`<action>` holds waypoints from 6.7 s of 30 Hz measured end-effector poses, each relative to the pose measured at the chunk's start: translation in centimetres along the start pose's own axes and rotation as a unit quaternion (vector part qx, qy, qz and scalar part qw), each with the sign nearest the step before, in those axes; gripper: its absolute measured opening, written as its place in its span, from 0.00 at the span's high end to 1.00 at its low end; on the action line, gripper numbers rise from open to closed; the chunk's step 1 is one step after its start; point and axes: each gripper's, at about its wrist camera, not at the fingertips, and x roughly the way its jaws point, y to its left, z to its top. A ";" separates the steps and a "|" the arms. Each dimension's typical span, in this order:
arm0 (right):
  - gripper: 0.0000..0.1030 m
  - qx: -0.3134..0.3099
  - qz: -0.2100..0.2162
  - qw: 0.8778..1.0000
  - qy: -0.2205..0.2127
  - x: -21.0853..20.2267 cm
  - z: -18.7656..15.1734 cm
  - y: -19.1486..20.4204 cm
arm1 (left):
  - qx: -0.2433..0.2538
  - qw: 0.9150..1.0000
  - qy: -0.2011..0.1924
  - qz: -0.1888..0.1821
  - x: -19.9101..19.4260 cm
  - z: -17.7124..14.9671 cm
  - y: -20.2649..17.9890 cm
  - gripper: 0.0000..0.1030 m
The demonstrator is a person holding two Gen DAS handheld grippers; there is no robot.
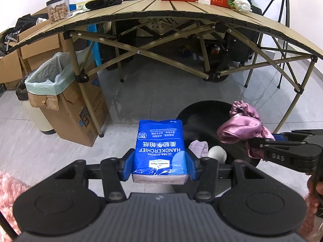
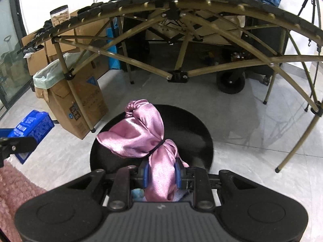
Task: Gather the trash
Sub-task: 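Lower the lilac bow into the bin and open the right tool, then lower the blue tissue pack into the bin and open the left tool, then raise both tools from the bin back toward the table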
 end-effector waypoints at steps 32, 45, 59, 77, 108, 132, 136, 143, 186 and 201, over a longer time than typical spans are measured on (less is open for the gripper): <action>0.01 0.012 -0.006 1.000 0.012 3.4 1.0 -0.7 | 0.000 1.000 0.011 0.018 1.6 0.9 -0.2 0.49; 0.00 0.017 -0.004 0.999 0.031 2.9 1.0 -0.9 | -0.005 1.000 0.018 0.016 1.6 1.0 -0.1 0.49; 0.00 0.026 -0.036 0.999 0.027 -0.1 1.3 -2.5 | 0.021 1.000 0.000 -0.006 1.1 2.3 -2.8 0.49; 0.00 0.101 -0.093 0.990 0.025 -3.8 1.3 -8.3 | 0.048 0.998 -0.005 -0.045 2.8 4.6 -6.3 0.49; 0.00 0.147 -0.144 0.978 0.018 -3.5 1.5 -12.0 | 0.086 0.993 0.057 -0.056 12.0 5.0 -12.0 0.49; 0.00 0.151 -0.134 0.979 0.014 -3.4 1.7 -11.8 | 0.074 0.995 0.051 -0.048 11.3 5.2 -11.8 0.00; 0.00 0.152 -0.133 0.979 0.015 -3.3 1.7 -11.9 | 0.073 0.995 0.051 -0.048 11.2 5.1 -11.8 0.00; 0.00 0.156 -0.130 0.979 0.007 -3.6 1.8 -11.9 | 0.062 0.996 0.046 -0.048 10.8 5.5 -11.5 0.00; 0.00 0.103 -0.088 0.952 -0.273 -9.5 12.8 -10.1 | -0.034 0.980 -0.194 -0.033 1.8 18.4 -7.2 0.00; 0.00 0.096 -0.101 0.942 -0.306 -6.9 20.0 -10.5 | -0.056 0.978 -0.198 -0.036 3.9 23.8 -6.9 0.00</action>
